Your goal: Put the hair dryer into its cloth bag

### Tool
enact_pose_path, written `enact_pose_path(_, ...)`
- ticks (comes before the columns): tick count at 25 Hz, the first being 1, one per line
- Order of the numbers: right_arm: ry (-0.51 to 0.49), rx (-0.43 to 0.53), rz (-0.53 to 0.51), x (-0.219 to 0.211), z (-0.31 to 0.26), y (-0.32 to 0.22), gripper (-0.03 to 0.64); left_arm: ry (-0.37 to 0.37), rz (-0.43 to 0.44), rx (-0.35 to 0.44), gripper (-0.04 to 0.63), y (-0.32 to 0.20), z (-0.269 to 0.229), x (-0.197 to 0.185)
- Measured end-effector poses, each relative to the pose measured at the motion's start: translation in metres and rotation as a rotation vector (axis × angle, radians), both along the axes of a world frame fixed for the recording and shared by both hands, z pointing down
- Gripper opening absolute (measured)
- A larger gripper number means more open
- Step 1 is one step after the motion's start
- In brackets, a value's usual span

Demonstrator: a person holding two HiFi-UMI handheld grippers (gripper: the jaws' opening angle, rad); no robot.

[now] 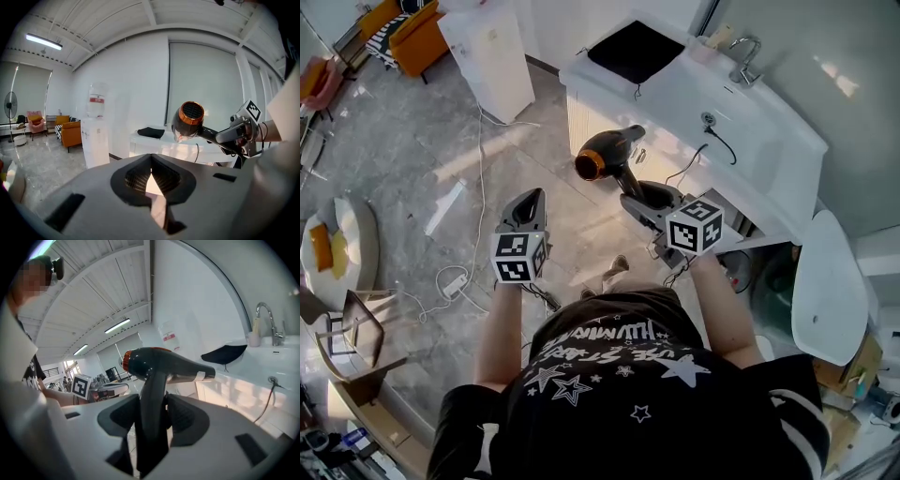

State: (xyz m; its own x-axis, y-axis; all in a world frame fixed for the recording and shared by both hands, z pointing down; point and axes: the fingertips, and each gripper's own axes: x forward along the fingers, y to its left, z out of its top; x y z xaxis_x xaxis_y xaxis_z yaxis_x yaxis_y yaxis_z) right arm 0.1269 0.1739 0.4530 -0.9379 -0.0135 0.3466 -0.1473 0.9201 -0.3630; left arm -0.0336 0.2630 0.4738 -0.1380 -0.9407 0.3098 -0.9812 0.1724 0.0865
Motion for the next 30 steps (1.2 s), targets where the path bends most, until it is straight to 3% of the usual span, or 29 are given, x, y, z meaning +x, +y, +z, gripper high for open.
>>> enact_pose_path(10, -0.001, -0.013, 0.040, -0.005, 0.005, -0.023, 0.195, -0.007, 0.014, -0.023, 0.011, -0.020, 0.009, -0.015)
enact_pose_path(30, -0.032, -0.036, -0.001, -0.068, 0.004, -0.189, 0.196, -0.100, 0.059, -0.048, 0.011, -0.197, -0.016, -0.073)
